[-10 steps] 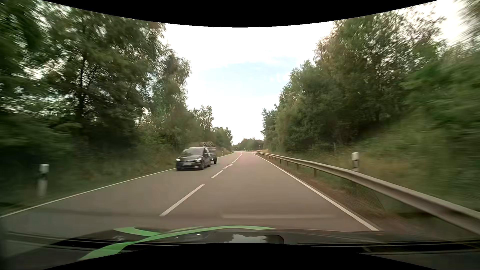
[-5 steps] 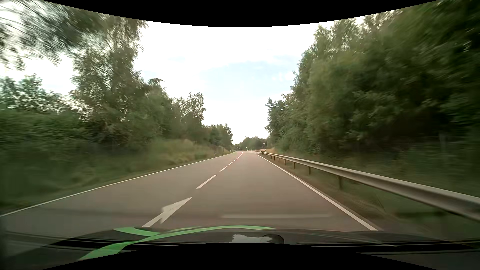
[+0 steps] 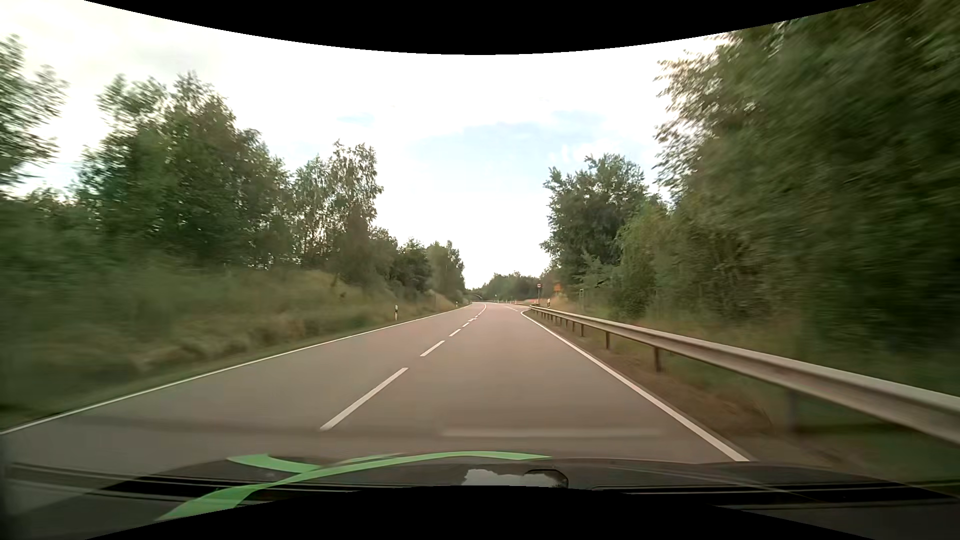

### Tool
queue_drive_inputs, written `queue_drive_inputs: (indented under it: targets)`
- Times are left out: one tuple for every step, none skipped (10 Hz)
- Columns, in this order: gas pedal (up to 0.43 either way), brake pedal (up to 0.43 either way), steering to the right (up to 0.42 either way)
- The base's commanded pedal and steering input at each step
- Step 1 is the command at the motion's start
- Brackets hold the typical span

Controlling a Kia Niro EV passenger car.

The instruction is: Follow the waypoints while adhering to traffic rules and regulations

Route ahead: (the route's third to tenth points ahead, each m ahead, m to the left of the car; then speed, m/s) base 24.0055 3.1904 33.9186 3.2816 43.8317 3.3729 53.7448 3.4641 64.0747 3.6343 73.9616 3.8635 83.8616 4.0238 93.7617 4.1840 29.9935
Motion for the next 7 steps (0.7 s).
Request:
queue_drive_inputs:
  targets:
    - [0.280, 0.000, -0.005]
    - [0.287, 0.000, -0.005]
    - [0.299, 0.000, -0.005]
    - [0.319, 0.000, -0.005]
    - [0.319, 0.000, -0.005]
    - [0.331, 0.000, -0.005]
    - [0.339, 0.000, -0.005]
